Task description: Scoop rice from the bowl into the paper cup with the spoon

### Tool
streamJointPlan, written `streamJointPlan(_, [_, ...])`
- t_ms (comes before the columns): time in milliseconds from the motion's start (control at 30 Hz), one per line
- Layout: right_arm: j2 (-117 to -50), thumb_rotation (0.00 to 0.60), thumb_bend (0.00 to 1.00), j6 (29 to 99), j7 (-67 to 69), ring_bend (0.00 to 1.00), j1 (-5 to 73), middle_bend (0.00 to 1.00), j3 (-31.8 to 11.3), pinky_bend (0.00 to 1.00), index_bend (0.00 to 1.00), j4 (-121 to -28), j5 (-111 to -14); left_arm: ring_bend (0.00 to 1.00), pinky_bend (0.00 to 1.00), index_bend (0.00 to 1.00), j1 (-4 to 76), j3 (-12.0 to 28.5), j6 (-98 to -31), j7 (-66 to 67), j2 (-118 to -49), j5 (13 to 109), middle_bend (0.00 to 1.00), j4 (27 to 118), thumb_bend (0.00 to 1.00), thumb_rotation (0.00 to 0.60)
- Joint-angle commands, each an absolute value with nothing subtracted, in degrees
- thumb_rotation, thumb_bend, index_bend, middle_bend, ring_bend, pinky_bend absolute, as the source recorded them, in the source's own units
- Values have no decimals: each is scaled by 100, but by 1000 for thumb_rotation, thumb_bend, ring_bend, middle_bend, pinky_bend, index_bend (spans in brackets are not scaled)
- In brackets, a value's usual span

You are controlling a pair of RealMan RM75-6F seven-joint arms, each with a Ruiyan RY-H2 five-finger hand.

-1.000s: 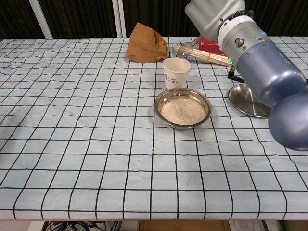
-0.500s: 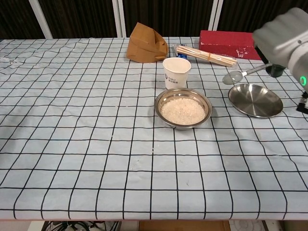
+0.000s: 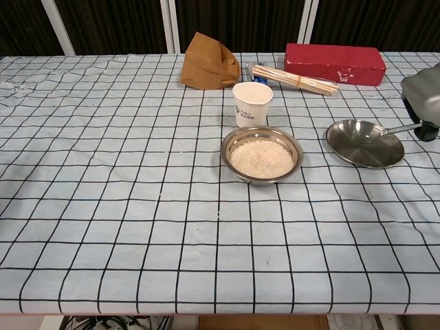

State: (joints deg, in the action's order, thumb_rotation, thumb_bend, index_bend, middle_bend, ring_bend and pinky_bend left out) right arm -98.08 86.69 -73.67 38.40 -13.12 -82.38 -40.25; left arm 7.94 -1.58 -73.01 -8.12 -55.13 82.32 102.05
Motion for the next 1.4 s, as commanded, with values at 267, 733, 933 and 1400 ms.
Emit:
streamJointPlan(267, [-9899, 600, 302, 8612, -7269, 1000, 3752, 1000, -1356, 1000, 283, -8092, -3903, 0, 0, 0, 791, -159, -7297, -777, -5520, 8217, 0, 10213, 27, 600])
streamJointPlan(733, [-9440, 600, 266, 8846, -6843, 975, 3397, 899, -1032, 943, 132, -8882, -4419, 0, 0, 0, 772, -177, -7330, -750, -5530, 8263, 0, 10182, 27, 600])
streamJointPlan(933, [-8646, 600, 264, 9237, -5883, 508, 2782, 412, -351, 536, 60, -9561, -5490, 0, 0, 0, 766, -195, -7356, -577, -5577, 8303, 0, 10123, 27, 600])
streamJointPlan(1400, [-6974, 600, 75, 9739, -2496, 0, 1347, 0, 1036, 205, 0, -9913, -7983, 0, 0, 0, 647, -144, -7715, 147, -5765, 8308, 0, 9853, 17, 600])
